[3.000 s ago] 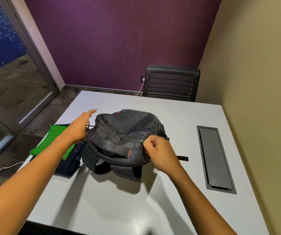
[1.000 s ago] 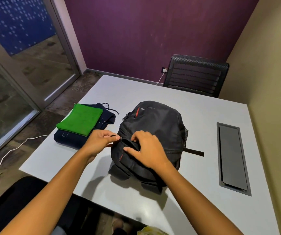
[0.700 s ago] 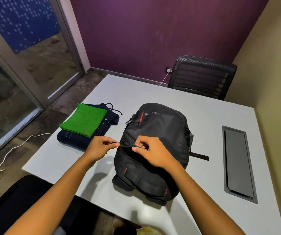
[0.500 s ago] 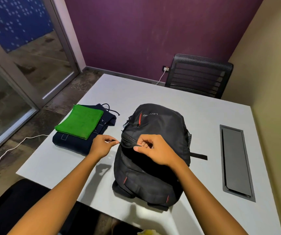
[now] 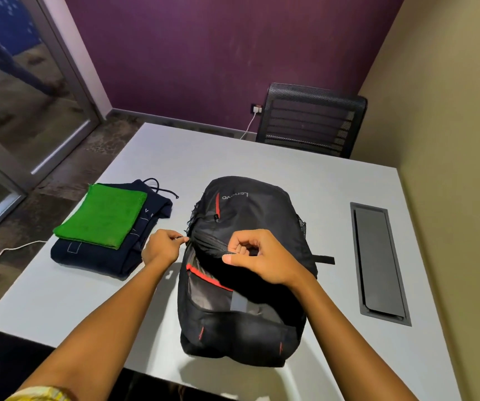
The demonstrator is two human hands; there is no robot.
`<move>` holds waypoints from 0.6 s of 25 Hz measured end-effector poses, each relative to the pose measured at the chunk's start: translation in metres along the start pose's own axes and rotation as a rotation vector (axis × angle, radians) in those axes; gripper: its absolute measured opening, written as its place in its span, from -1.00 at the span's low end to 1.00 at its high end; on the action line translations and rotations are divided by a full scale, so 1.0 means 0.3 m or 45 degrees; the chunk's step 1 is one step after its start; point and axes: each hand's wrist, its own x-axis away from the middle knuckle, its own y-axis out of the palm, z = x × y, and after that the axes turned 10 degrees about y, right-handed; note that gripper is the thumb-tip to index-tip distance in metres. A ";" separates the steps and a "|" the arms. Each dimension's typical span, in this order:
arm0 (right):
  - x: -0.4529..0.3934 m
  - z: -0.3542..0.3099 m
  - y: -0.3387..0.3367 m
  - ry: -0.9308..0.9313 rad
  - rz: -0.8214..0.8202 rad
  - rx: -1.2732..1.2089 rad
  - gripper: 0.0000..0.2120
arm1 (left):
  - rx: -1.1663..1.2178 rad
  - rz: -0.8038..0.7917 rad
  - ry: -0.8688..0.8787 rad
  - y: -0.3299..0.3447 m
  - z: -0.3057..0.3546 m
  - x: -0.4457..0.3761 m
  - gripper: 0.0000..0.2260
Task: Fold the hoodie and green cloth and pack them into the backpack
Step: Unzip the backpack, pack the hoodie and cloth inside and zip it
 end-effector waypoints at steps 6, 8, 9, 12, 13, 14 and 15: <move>-0.002 0.007 0.025 0.023 0.144 -0.067 -0.81 | 0.101 0.000 -0.019 0.028 0.011 0.017 -0.90; -0.007 0.000 0.045 0.019 0.228 -0.069 -0.82 | 0.305 0.050 0.150 0.031 0.038 0.047 -0.83; -0.010 -0.006 0.056 0.007 0.258 -0.068 -0.82 | 0.408 0.082 0.252 0.029 0.053 0.074 -0.76; -0.015 -0.013 0.086 -0.040 0.297 -0.057 -0.83 | 0.481 0.060 0.457 0.041 0.064 0.192 -0.58; -0.015 -0.010 0.097 -0.050 0.291 -0.045 -0.83 | 0.451 0.010 0.485 0.048 0.057 0.230 -0.51; -0.013 -0.004 0.105 -0.059 0.278 -0.036 -0.83 | 0.419 -0.003 0.502 0.048 0.053 0.267 -0.43; -0.010 0.003 0.111 -0.065 0.259 -0.023 -0.83 | 0.413 0.031 0.535 0.044 0.054 0.299 -0.36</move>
